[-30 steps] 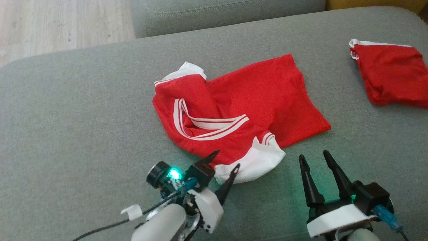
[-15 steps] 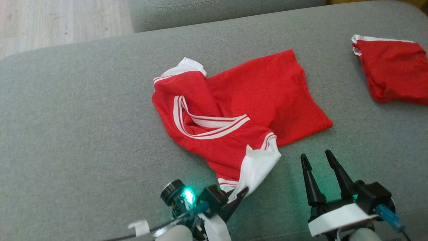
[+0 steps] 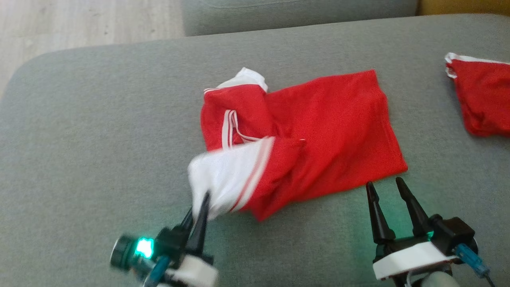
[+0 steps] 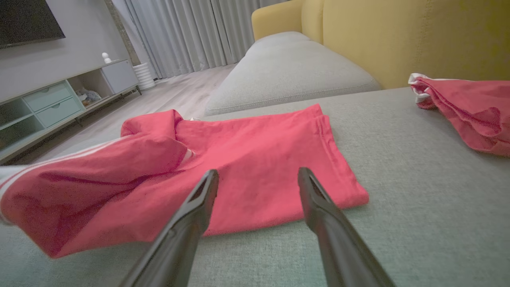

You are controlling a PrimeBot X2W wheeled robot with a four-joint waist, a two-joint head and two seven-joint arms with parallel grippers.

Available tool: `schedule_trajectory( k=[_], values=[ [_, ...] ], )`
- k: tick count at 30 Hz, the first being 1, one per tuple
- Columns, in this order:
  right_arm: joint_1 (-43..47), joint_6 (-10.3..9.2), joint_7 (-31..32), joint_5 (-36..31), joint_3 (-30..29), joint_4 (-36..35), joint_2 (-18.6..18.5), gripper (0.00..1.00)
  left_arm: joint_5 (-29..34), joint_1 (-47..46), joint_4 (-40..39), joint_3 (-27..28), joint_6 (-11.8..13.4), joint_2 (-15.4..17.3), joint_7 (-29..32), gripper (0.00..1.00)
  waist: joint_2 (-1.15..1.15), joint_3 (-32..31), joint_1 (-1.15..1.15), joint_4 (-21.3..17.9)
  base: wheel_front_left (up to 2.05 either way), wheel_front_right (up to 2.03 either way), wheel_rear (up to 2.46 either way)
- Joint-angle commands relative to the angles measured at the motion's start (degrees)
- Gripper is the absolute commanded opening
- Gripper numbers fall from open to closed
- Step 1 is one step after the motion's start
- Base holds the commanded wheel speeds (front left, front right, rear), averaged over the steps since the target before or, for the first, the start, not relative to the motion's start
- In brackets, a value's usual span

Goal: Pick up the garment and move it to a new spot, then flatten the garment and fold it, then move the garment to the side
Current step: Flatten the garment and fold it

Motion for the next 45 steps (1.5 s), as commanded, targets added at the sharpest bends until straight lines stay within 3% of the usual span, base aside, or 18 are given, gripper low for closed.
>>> schedule_trajectory(
  k=[1,5,6,7,11,15,18,21,28,40,41,43,45],
  values=[
    [-0.9,0.37,-0.4,-0.1,1.0,-1.9,0.1,1.0,-2.7,1.8,-1.5,3.3,1.2,0.9,-0.1,0.0,0.0,-0.2,0.0,1.3,0.0,0.0,0.0],
    [-1.0,0.37,-0.4,-0.2,1.3,-2.0,-0.1,1.0,-7.1,6.0,0.5,3.8,1.2,-0.4,2.1,0.0,0.0,-0.3,0.0,2.9,0.0,0.0,0.0],
    [-1.1,0.37,-0.4,-0.2,1.3,-2.0,-0.2,1.0,-8.0,6.6,0.9,3.6,0.9,-0.8,2.9,0.29,0.0,-0.2,0.0,3.2,0.0,0.0,0.0],
    [-1.1,0.37,-0.4,-0.2,1.4,-2.0,-0.2,1.0,-8.4,7.1,1.3,3.0,0.5,-0.9,3.9,1.0,0.0,-0.2,0.0,3.5,0.0,0.0,0.0],
    [-1.1,0.37,-0.4,-0.2,1.5,-2.0,-0.3,1.0,-7.1,6.9,0.9,1.9,0.7,0.5,5.1,1.0,0.0,-0.2,0.0,4.1,0.0,0.0,0.0],
    [-0.9,0.37,-0.4,-0.3,1.7,-2.1,-0.3,1.0,-3.6,5.6,-0.2,3.4,4.4,5.0,6.2,1.0,0.0,-0.1,0.0,4.3,0.0,0.0,0.0],
    [-1.2,0.37,-0.4,-0.2,2.0,-2.0,-0.4,1.0,-2.5,3.2,-0.7,4.6,4.2,7.8,6.3,1.0,0.0,0.3,0.0,4.2,0.0,0.0,0.0],
    [-1.6,0.37,-0.4,-0.2,2.3,-1.9,-0.5,1.0,-2.3,1.0,0.1,4.7,2.2,9.0,6.0,1.0,0.0,0.6,0.0,4.1,0.0,0.0,0.0],
    [-3.1,0.37,-0.4,0.1,3.3,-1.6,-0.9,1.0,-1.3,-6.8,8.1,1.4,-6.5,10.2,7.8,1.0,0.0,2.0,0.0,1.6,0.0,0.0,0.0],
    [-3.9,0.37,-0.4,0.4,3.0,-1.2,-0.8,1.0,-3.6,-9.9,18.6,-0.4,-13.7,8.0,5.2,1.0,0.0,3.6,0.0,-0.3,0.0,0.0,0.0],
    [-3.9,0.37,-0.4,0.3,3.0,-1.2,-0.8,1.0,-3.7,-10.2,18.9,-0.9,-14.8,7.8,4.9,0.84,0.0,3.6,0.0,-0.2,0.0,0.0,0.0],
    [-3.9,0.37,-0.4,0.3,2.8,-1.1,-0.8,1.0,-3.8,-10.7,19.8,-1.6,-16.4,7.4,4.6,0.0,0.0,3.5,0.0,0.0,0.0,0.0,0.0],
    [-3.9,0.37,-0.4,0.2,2.7,-1.0,-0.9,1.0,-3.9,-11.2,20.6,-2.2,-17.8,7.2,4.4,0.0,0.0,3.2,0.0,0.3,0.0,0.0,0.0]
  ],
)
